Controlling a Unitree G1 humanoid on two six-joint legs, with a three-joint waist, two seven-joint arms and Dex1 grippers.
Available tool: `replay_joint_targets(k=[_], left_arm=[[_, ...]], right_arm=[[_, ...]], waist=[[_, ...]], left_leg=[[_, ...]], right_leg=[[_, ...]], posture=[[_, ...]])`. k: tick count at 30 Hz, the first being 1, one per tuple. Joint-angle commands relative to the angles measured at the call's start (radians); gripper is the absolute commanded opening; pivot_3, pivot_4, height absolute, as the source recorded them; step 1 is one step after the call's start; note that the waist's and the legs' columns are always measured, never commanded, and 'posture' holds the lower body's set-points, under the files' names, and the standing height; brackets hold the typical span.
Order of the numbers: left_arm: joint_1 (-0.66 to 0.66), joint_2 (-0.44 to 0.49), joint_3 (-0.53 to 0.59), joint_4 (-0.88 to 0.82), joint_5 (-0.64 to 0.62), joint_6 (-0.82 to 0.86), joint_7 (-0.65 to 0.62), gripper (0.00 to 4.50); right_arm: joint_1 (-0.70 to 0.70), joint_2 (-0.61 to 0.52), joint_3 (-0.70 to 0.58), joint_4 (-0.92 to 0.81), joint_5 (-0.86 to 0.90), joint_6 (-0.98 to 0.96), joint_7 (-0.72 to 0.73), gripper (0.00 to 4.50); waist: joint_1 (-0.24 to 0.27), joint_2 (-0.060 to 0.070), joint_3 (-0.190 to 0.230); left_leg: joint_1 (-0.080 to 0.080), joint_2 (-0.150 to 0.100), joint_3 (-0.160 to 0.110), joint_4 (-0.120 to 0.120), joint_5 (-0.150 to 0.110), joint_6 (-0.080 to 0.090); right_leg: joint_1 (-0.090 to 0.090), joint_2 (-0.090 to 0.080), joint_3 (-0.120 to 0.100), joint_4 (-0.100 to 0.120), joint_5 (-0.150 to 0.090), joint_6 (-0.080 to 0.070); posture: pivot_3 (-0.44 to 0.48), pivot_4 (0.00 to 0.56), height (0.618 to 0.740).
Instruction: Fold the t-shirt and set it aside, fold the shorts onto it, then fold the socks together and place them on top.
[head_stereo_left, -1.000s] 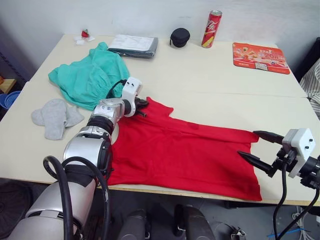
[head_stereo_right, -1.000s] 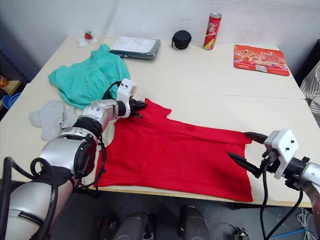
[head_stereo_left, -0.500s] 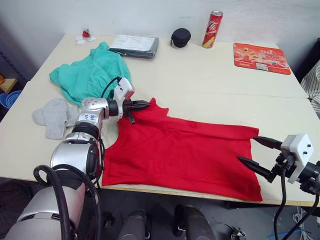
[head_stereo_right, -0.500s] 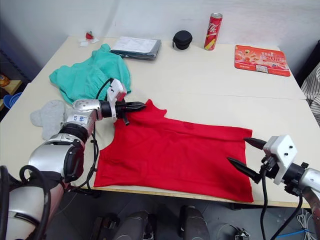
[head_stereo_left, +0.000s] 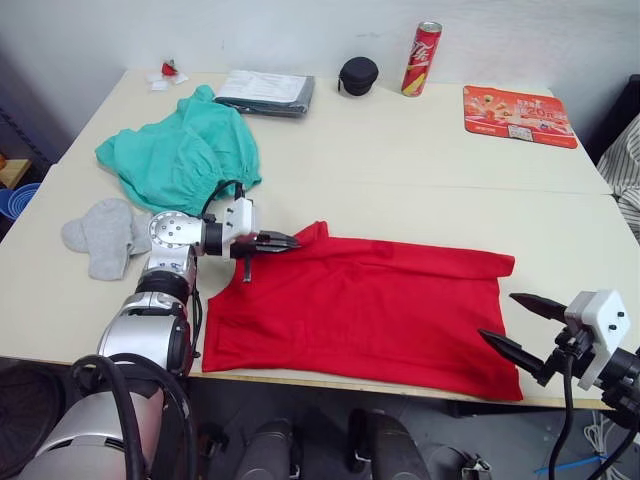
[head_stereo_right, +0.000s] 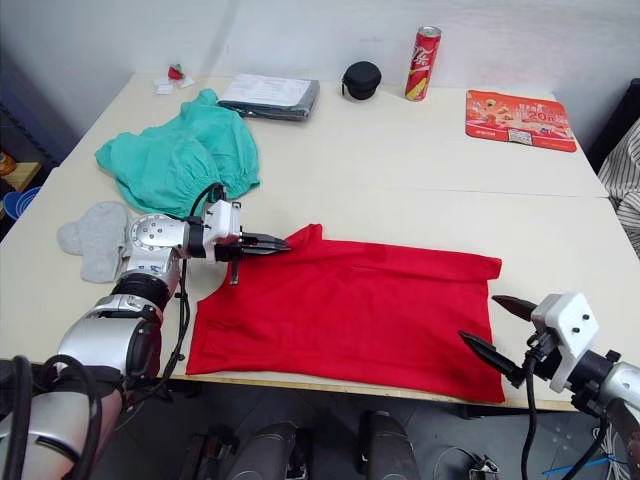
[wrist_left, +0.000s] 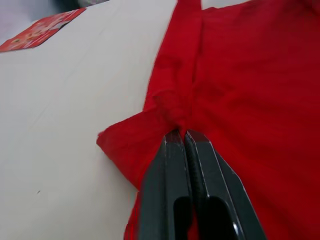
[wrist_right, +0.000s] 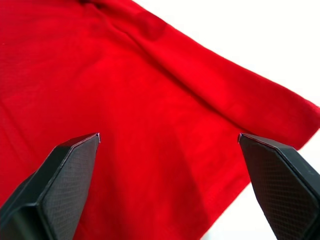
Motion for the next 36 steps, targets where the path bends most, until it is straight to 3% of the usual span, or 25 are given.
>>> replay_joint_targets(k=[1,10,13,17,21,26,28,31,36], left_arm=[[0.045,0.032,-0.020,-0.049,-0.022,-0.101,-0.053,0.04],[0.106,0.113,-0.088,-0.026,0.023,-0.293,0.019,0.04],[0.106,0.119,-0.103,-0.031,0.019,-0.280,0.017,0.04],[0.107,0.117,-0.103,-0.058,-0.006,-0.120,0.019,0.88],[0.168,0.152,-0.102,-0.225,-0.014,0.162,0.084,2.19],[0.365,0.208,-0.068,-0.668,-0.087,0.482,0.175,3.82],[0.457,0.196,-0.056,-0.883,-0.086,0.621,0.293,4.48],[0.530,0.138,-0.053,-1.091,-0.063,0.778,0.469,4.48],[0.536,0.098,-0.105,-1.161,0.016,0.875,0.625,4.48]], right_arm=[[0.012,0.016,-0.019,-0.016,-0.006,-0.023,-0.011,4.50],[0.002,0.048,0.012,0.014,-0.037,-0.052,-0.027,4.50],[-0.002,0.052,0.018,0.023,-0.040,-0.059,-0.026,4.50],[-0.004,0.056,0.022,0.034,-0.041,-0.071,-0.020,4.50],[-0.006,0.055,0.026,0.033,-0.038,-0.076,-0.009,4.50],[-0.007,0.058,0.028,0.028,-0.027,-0.085,-0.001,4.50],[-0.026,0.062,0.045,0.024,-0.022,-0.082,-0.001,4.50],[-0.070,0.071,0.086,0.012,-0.019,-0.081,-0.004,4.50],[-0.150,0.072,0.152,-0.014,-0.014,-0.057,-0.015,4.50]], waist=[[0.000,0.000,0.000],[0.000,-0.001,-0.001],[0.000,-0.001,-0.001],[0.000,-0.001,-0.001],[-0.004,-0.001,-0.001],[-0.017,-0.001,-0.001],[-0.021,-0.001,-0.001],[-0.019,-0.001,-0.001],[-0.010,-0.001,-0.001]], left_leg=[[0.000,0.000,0.000,0.000,0.000,0.000],[0.000,0.000,0.000,0.000,0.000,0.001],[0.000,0.000,0.000,0.000,-0.001,0.001],[0.000,0.000,0.000,0.000,-0.001,0.001],[0.000,0.000,-0.001,0.000,-0.001,0.001],[0.000,0.001,-0.002,0.000,-0.001,0.001],[0.000,0.001,-0.003,0.000,-0.001,0.001],[0.002,0.001,-0.004,0.000,-0.001,0.001],[0.003,0.001,-0.005,0.001,-0.001,0.001]], right_leg=[[0.000,0.000,0.000,0.000,0.000,0.000],[0.000,-0.001,0.001,0.000,0.000,0.000],[0.000,-0.001,0.001,0.000,0.000,0.000],[0.000,-0.001,0.001,0.000,0.000,0.000],[0.000,0.000,0.001,0.000,0.000,0.000],[0.000,-0.001,0.001,0.000,0.000,0.000],[0.001,-0.002,0.001,0.000,0.000,0.000],[0.003,-0.003,0.002,0.000,0.000,0.000],[0.004,-0.003,0.001,0.000,0.000,0.000]], posture=[[0.000,0.150,0.740],[0.000,0.150,0.740],[0.000,0.150,0.740],[0.000,0.150,0.740],[0.000,0.150,0.740],[0.000,0.150,0.740],[0.000,0.150,0.740],[0.000,0.150,0.740],[0.000,0.150,0.740]])
